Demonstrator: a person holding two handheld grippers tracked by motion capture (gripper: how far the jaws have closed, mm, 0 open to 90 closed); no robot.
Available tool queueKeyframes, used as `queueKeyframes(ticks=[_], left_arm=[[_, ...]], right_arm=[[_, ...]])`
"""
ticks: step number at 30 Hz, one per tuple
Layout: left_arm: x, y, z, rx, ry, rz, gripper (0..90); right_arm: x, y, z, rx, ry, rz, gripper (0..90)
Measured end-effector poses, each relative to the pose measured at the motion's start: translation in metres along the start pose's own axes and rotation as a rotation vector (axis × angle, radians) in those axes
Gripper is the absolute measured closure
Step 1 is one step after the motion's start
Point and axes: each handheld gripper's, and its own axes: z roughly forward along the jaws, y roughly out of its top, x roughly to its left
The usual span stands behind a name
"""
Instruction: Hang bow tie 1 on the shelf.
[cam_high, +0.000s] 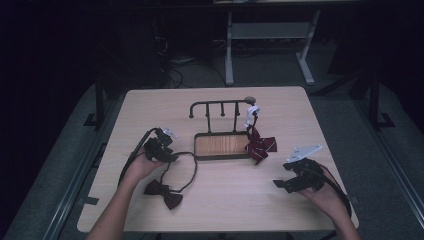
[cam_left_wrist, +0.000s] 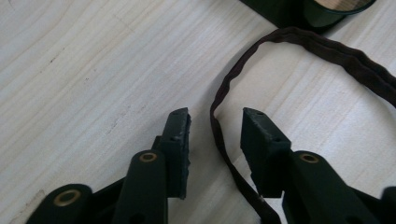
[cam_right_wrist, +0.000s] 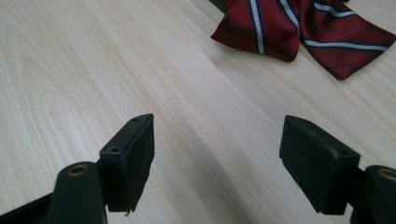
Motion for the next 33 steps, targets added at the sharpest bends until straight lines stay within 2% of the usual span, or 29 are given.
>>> queueKeyframes(ticks=[9,10,13,14,18,24,33], left_arm=[[0.000,0.003,0.002,0.029,-0.014,0.003,78.4],[0.000,0.006,0.002,0.037,-0.012,0.016,78.9],[-0.001,0.008,0.002,0.035,-0.012,0.016,79.4],[-0.001,0.008,0.001,0.037,-0.013,0.021,82.8],[-0.003,0.009,0.000,0.040,-0.019,0.037,87.6],[-0.006,0.009,-0.002,0.054,-0.033,0.045,89.7],[-0.007,0.007,-0.012,0.039,-0.028,0.069,89.7]], right_arm=[[0.001,0.000,-0.001,-0.009,0.008,-0.011,29.0],[0.001,0.000,-0.001,-0.011,0.006,-0.017,29.1],[0.001,0.000,-0.002,-0.012,0.007,-0.018,29.4],[0.000,0.000,-0.002,-0.011,0.003,-0.022,29.4],[0.000,-0.001,-0.001,-0.005,0.002,-0.022,29.3],[0.001,-0.001,-0.002,-0.012,0.001,-0.025,29.2],[0.001,-0.001,-0.002,-0.020,0.006,-0.026,28.9]])
